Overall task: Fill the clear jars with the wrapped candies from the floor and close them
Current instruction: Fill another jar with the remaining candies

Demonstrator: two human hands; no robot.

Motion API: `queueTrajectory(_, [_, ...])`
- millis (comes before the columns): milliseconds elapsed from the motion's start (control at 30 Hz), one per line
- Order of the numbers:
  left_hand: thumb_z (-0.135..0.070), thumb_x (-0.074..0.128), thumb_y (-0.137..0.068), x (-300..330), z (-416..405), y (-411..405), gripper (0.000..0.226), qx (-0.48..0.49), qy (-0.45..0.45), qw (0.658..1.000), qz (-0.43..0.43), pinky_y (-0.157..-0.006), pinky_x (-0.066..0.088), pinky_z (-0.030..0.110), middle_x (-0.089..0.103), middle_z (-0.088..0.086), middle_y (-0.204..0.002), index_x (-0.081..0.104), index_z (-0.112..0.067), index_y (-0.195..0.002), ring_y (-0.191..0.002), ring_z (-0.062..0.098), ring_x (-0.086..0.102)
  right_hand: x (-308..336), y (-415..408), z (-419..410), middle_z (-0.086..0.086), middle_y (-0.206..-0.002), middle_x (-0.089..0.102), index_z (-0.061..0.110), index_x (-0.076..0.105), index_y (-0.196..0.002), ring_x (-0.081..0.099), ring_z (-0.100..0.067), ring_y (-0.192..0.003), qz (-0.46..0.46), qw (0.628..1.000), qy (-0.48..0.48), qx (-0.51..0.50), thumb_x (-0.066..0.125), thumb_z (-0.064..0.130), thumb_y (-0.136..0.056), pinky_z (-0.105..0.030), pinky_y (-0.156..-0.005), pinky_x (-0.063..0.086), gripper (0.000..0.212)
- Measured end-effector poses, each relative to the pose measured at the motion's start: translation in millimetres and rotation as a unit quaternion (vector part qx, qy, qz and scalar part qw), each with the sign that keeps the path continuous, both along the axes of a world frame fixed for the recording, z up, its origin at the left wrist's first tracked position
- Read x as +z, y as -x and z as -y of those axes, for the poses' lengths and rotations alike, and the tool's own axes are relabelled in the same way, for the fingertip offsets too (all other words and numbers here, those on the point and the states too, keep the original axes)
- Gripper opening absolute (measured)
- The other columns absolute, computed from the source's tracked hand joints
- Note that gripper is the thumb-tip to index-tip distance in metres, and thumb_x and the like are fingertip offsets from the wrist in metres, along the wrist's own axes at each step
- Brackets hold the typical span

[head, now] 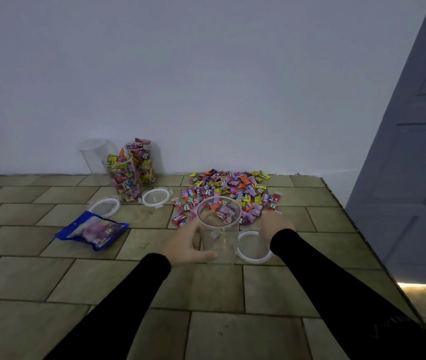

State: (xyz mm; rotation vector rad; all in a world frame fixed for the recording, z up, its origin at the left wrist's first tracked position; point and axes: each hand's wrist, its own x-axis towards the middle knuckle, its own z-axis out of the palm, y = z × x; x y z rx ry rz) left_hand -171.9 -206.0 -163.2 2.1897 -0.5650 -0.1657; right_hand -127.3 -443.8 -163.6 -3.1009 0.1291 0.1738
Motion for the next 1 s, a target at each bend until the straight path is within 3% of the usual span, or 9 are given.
queueTrajectory(100, [-0.043, 0.066, -0.065, 8.7, -12.8, -7.1, 0.078, -0.02, -0.08, 0.996, 0.021, -0.084, 0.033, 0.0, 0.049, -0.006, -0.133, 0.046, -0.016, -0.136, -0.115, 0.007, 0.049, 8.8, -6.7, -2.6, -0.008, -0.123, 0.061, 0.011, 0.053, -0.129, 0.061, -0.023, -0.108, 0.01, 1.0, 0.0, 0.014, 0.048, 0.012, -0.096, -0.032, -0.085, 0.051, 0.033])
queueTrajectory(300, [-0.037, 0.052, -0.085, -18.3, -10.8, -29.0, 0.044, 0.094, -0.141, 0.979, 0.109, -0.099, 0.032, 0.02, 0.055, 0.0, -0.131, 0.062, -0.019, -0.124, -0.123, 0.018, 0.046, 14.7, -22.7, -8.8, -0.01, -0.112, 0.061, 0.011, 0.066, -0.111, 0.059, -0.025, -0.102, 0.049, 0.991, -0.074, 0.104, 0.055, 0.031, -0.094, -0.034, -0.085, 0.049, 0.028])
queueTrajectory(367, [-0.061, 0.046, -0.083, -28.4, -3.4, -38.3, 0.061, 0.145, -0.185, 0.967, 0.097, -0.108, 0.025, 0.027, 0.045, 0.001, -0.139, 0.056, -0.025, -0.132, -0.135, 0.026, 0.032, 5.8, -25.3, -12.1, -0.009, -0.118, 0.051, 0.019, 0.061, -0.119, 0.05, -0.026, -0.111, 0.058, 0.985, -0.087, 0.139, 0.057, 0.041, -0.092, -0.036, -0.089, 0.045, 0.035])
queueTrajectory(433, [-0.082, 0.041, -0.072, -35.5, 6.3, -44.0, 0.089, 0.169, -0.241, 0.954, 0.054, -0.118, 0.014, 0.041, 0.027, 0.0, -0.152, 0.035, -0.034, -0.145, -0.144, 0.028, 0.013, -5.2, -28.7, -15.4, -0.008, -0.126, 0.043, 0.024, 0.052, -0.13, 0.041, -0.026, -0.12, 0.058, 0.982, -0.074, 0.162, 0.056, 0.045, -0.091, -0.039, -0.095, 0.04, 0.045])
queueTrajectory(533, [-0.1, 0.023, -0.051, -44.1, 15.7, -54.0, 0.12, 0.176, -0.31, 0.934, 0.031, -0.116, 0.01, 0.047, 0.01, -0.003, -0.158, 0.011, -0.037, -0.152, -0.144, 0.027, 0.006, -19.8, -34.9, -20.6, -0.007, -0.143, 0.029, 0.028, 0.037, -0.142, 0.027, -0.026, -0.134, 0.069, 0.98, -0.064, 0.173, 0.052, 0.052, -0.092, -0.044, -0.107, 0.028, 0.057])
queueTrajectory(633, [-0.087, 0.023, -0.071, -52.8, 16.8, -67.6, 0.1, 0.167, -0.354, 0.919, 0.046, -0.112, 0.014, 0.049, 0.011, -0.002, -0.159, 0.009, -0.033, -0.154, -0.143, 0.026, 0.011, -31.8, -43.6, -24.5, -0.009, -0.153, 0.018, 0.028, 0.028, -0.146, 0.016, -0.025, -0.142, 0.075, 0.981, -0.038, 0.174, 0.045, 0.053, -0.095, -0.044, -0.111, 0.022, 0.059])
queueTrajectory(733, [-0.081, 0.001, -0.064, -58.0, 16.9, -84.3, 0.098, 0.156, -0.329, 0.93, 0.05, -0.112, 0.017, 0.048, 0.013, -0.005, -0.159, 0.02, -0.04, -0.15, -0.143, 0.023, 0.015, -38.4, -54.0, -24.5, -0.009, -0.158, 0.01, 0.03, 0.021, -0.15, 0.009, -0.025, -0.146, 0.067, 0.983, -0.008, 0.171, 0.031, 0.051, -0.1, -0.044, -0.111, 0.021, 0.055])
queueTrajectory(900, [-0.058, 0.033, -0.092, -49.9, 23.9, -111.5, 0.065, 0.155, -0.297, 0.941, 0.038, -0.112, 0.019, 0.046, 0.013, 0.002, -0.158, 0.019, -0.036, -0.152, -0.143, 0.025, 0.017, -38.9, -80.7, -30.8, -0.011, -0.16, 0.006, 0.035, 0.013, -0.151, 0.009, -0.029, -0.146, 0.021, 0.987, 0.021, 0.156, 0.025, 0.051, -0.101, -0.051, -0.111, 0.02, 0.054])
queueTrajectory(1000, [-0.047, 0.042, -0.097, -44.9, 25.2, -131.3, 0.065, 0.129, -0.28, 0.951, 0.007, -0.112, 0.022, 0.044, 0.014, 0.008, -0.154, 0.015, -0.026, -0.153, -0.14, 0.028, 0.02, -40.7, -97.7, -35.3, -0.01, -0.159, 0.009, 0.036, 0.017, -0.15, 0.015, -0.031, -0.144, 0.005, 0.99, -0.004, 0.142, 0.032, 0.052, -0.1, -0.051, -0.112, 0.023, 0.055])
